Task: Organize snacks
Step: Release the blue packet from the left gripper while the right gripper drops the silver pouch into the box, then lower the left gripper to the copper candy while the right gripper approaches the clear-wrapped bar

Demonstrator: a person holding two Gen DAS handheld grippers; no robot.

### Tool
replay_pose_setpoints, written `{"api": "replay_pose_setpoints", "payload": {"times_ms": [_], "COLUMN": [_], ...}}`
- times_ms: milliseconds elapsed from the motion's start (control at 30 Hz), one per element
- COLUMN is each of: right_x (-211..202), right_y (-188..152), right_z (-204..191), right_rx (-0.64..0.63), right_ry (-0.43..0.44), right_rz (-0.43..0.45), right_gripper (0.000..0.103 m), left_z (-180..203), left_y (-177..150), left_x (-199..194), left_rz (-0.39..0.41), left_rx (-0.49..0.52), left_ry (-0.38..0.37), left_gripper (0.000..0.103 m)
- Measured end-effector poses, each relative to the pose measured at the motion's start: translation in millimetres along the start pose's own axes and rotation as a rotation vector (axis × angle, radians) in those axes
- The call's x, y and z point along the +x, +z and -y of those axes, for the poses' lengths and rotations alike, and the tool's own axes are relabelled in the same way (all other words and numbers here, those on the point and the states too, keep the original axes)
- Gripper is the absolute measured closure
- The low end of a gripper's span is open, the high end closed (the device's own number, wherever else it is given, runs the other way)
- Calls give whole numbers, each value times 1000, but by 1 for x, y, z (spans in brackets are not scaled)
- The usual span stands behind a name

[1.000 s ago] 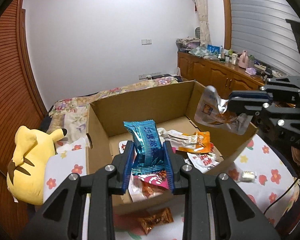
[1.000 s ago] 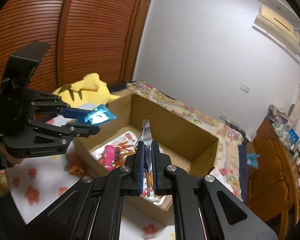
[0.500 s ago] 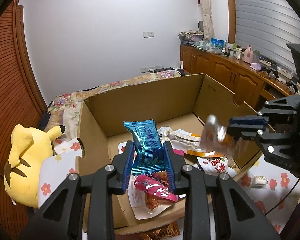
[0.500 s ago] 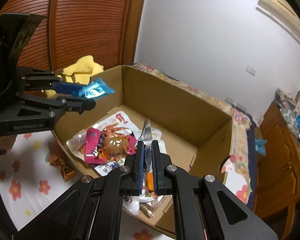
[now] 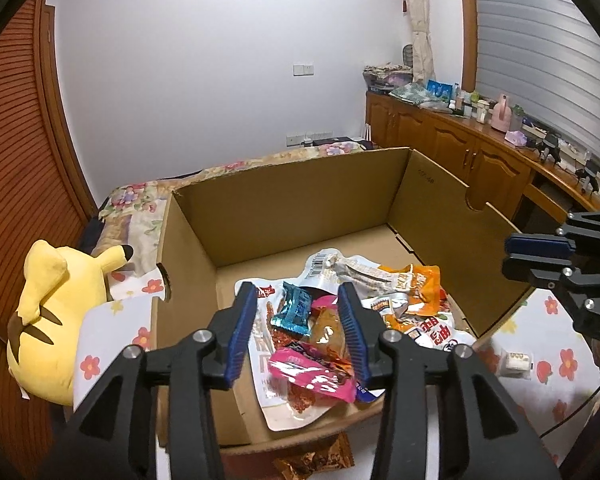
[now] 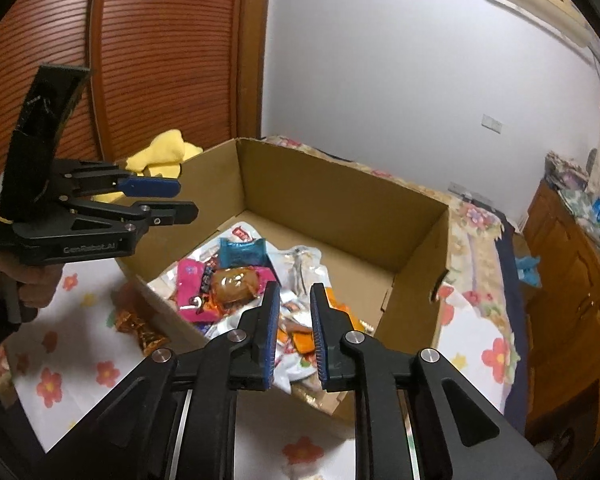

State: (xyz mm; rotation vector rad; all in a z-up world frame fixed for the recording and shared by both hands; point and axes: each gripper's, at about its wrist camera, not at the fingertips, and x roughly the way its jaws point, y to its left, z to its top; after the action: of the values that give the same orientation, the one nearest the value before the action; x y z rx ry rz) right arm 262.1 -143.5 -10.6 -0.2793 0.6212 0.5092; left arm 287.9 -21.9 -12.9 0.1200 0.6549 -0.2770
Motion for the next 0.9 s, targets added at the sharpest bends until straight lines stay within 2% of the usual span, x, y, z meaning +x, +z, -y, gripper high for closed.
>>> {"api": "replay_pose_setpoints", "payload": {"times_ms": [100, 233, 300, 367, 433, 533, 700, 900], "right_x": [-12, -29, -37, -43, -49, -55, -54, -35], "right_y": [-7, -21, -30, -38, -48, -62, -86, -111], "right_z": [0, 3, 5, 6, 8, 10, 11, 10], "right_rx": [20, 62, 80, 99, 123, 150, 173, 184], "right_ry": [-8, -21, -25, -32, -51, -48, -44, -22], "right_rz": [11, 21, 23, 18, 13, 0, -39, -103], "right_gripper": [85, 80, 74, 61, 53, 45, 42, 42], "left_z": [4, 9, 10, 12, 13, 15, 17, 14], "left_y": [-1, -9, -16, -25, -33, -50, -77, -102], "left_x": [-7, -22, -30, -38, -45, -55, -58, -43], "left_rz": [6, 21, 27, 26, 29, 35, 8, -47], "left_rx": [-1, 8, 4, 2, 4, -2, -12, -40], "left_ry": [3, 5, -5, -19, -23, -29, -28, -14], "left_gripper": [53, 51, 50, 49, 43, 39, 39, 39]}}
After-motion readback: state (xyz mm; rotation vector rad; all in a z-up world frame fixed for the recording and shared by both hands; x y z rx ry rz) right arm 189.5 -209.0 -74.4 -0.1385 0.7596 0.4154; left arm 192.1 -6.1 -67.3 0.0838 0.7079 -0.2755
